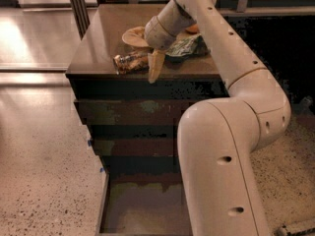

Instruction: Pick orange can from bottom drawer and place on counter

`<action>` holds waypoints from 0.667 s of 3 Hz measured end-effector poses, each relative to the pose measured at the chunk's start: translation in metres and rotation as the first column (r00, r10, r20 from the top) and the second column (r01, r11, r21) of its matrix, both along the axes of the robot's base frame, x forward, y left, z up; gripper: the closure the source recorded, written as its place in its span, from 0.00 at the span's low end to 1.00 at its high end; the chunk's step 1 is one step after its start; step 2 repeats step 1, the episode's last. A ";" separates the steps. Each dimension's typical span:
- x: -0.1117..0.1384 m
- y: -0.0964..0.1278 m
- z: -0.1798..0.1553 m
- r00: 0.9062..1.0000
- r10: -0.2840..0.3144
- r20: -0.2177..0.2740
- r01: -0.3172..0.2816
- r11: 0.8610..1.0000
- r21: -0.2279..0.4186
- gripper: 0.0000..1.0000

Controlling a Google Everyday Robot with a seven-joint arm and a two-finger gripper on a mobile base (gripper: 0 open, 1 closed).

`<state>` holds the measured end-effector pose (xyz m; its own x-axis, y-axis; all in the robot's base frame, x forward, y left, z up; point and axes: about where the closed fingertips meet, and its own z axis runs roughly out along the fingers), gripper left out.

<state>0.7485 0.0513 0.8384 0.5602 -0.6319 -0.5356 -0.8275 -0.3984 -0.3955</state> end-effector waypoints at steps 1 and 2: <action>0.000 0.000 0.000 1.000 0.000 0.000 0.000 1.000 0.000 0.00; 0.000 0.000 0.000 1.000 0.000 0.000 0.000 1.000 0.000 0.00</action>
Offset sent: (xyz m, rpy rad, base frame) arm 0.0000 0.0000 0.0000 0.0000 0.0000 0.0000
